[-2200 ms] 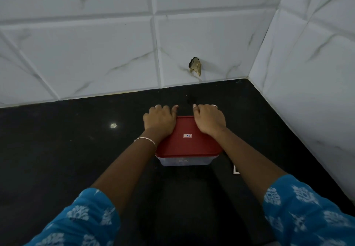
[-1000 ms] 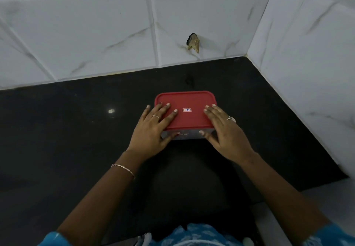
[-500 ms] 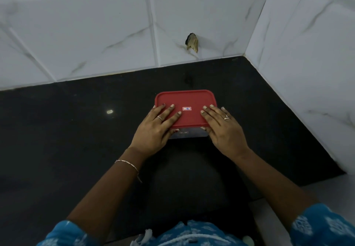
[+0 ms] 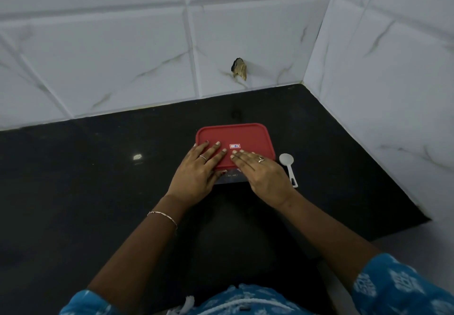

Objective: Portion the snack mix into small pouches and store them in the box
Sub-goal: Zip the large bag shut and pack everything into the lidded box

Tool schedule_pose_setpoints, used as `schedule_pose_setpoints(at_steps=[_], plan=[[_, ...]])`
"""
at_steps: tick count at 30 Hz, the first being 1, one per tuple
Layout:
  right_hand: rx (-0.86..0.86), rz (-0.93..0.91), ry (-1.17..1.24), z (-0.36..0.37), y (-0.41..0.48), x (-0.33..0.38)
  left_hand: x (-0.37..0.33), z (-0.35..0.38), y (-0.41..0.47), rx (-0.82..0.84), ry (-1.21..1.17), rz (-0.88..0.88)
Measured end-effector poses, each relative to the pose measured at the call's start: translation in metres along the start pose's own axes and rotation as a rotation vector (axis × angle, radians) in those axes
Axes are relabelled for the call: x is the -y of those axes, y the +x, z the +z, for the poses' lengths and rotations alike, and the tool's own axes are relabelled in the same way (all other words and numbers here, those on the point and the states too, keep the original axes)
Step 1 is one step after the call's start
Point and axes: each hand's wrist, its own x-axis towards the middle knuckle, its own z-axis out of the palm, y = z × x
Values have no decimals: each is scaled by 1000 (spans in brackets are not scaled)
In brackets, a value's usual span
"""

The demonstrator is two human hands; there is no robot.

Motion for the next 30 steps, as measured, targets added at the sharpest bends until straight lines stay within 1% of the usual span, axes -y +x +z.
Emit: schedule_pose_setpoints(at_steps=[2,3,4,5,6,7,8,9,10,11,12,15,18,21,24,30], plan=[[-17,76,83,-4,-2,3,-4,-3,-2,-1,-71,-53],[-41,177,146,-6,-3,6,-7,-4,-4,-32,-115,-89],[-89,323,220,-9,-4,9,-10,-2,-7,-69,-181,-143],[-143,517,311,-11,-4,11,-16,-4,-9,-102,-277,-235],[-181,746,438,-14,-4,13,-23,-6,-11,-118,-417,-373],[-176,969,607,-19,-2,13,-29,-8,-12,-117,-618,-533],[-140,1148,810,-21,0,12,-33,-8,-12,-105,-870,-704],[-99,1265,1016,-19,1,11,-35,-8,-10,-72,-1109,-848],[-58,1333,1170,-16,1,11,-35,-5,-10,-43,-1282,-945],[-22,1365,1241,-12,1,11,-33,-2,-9,-23,-1351,-988],[-9,1377,1265,-7,-1,12,-33,-1,-9,-9,-1365,-998],[-49,1394,1236,5,-3,13,-34,-1,-6,2,-1348,-990],[-43,1364,1239,9,8,10,-32,-5,-3,-82,-1373,-1004],[32,1299,1277,16,31,9,-17,-13,3,-179,-1364,-1020],[72,1279,1309,29,58,7,5,-19,10,-246,-1346,-1052],[129,1240,1272,51,109,2,50,-21,26,-279,-1311,-1129]])
